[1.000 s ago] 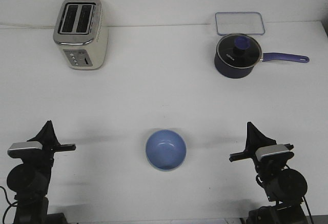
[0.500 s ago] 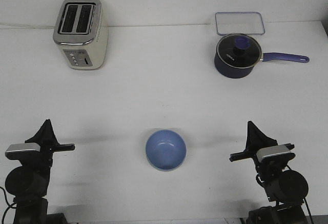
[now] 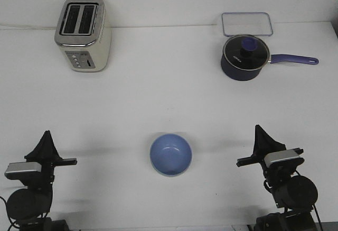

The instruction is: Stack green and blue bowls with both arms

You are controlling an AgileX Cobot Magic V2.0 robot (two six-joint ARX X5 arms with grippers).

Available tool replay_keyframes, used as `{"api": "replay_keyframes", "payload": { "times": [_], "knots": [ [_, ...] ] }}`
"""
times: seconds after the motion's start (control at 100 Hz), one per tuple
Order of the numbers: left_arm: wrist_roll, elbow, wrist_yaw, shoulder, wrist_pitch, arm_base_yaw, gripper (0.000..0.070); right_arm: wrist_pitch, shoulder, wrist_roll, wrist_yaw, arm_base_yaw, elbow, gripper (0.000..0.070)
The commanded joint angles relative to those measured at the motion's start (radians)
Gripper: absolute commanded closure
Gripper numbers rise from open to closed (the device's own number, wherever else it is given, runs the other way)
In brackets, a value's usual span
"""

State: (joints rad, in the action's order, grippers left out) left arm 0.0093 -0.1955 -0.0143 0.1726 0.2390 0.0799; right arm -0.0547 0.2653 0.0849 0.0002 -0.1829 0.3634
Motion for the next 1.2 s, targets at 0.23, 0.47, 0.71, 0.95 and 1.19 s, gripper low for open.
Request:
{"api": "replay_keyframes", "payload": {
  "times": [0.23,0.47,0.71,0.95,1.19],
  "knots": [
    [-0.056,0.182,-0.025,-0.17,-0.019,-0.002,0.0685,0.01,0.002,-0.003,0.0,-0.002,0.002,0.07],
    [-0.021,0.182,-0.025,-0.169,-0.041,-0.004,0.0685,0.01,0.002,-0.003,0.0,-0.002,0.002,0.07],
    [-0.021,0.182,-0.025,-0.167,-0.052,-0.003,0.0685,0.01,0.002,-0.003,0.0,-0.002,0.002,0.07],
    [-0.021,0.182,-0.025,-0.167,-0.052,-0.003,0.0685,0.01,0.002,-0.003,0.0,-0.002,0.002,0.07],
    [-0.021,0.182,-0.025,-0.167,-0.052,-0.003,0.0685,0.01,0.002,-0.007,0.001,-0.002,0.002,0.07]
  ]
}}
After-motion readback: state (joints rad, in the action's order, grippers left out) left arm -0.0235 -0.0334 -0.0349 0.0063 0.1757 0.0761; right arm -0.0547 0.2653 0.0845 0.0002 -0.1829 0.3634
